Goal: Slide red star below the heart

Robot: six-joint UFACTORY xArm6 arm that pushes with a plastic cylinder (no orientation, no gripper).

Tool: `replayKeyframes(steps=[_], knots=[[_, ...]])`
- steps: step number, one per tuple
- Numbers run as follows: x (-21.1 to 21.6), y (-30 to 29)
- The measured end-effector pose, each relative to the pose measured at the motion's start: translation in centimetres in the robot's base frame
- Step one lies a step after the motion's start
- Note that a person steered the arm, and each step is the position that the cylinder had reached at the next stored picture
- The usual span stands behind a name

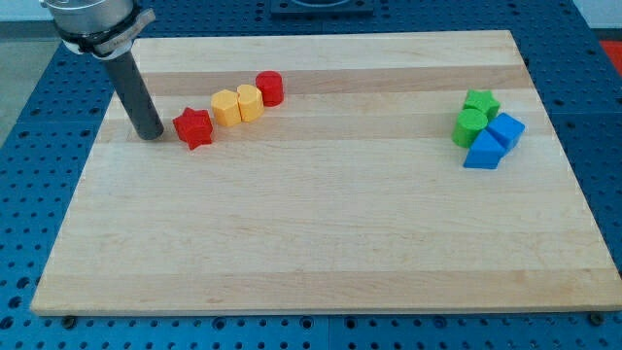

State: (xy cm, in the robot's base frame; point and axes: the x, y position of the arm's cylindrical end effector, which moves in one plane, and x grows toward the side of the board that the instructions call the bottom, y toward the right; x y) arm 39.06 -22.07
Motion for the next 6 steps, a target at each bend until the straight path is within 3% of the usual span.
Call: replayKeyframes(steps=[2,6], knots=[[0.7,5.8],[1.9,8.0]])
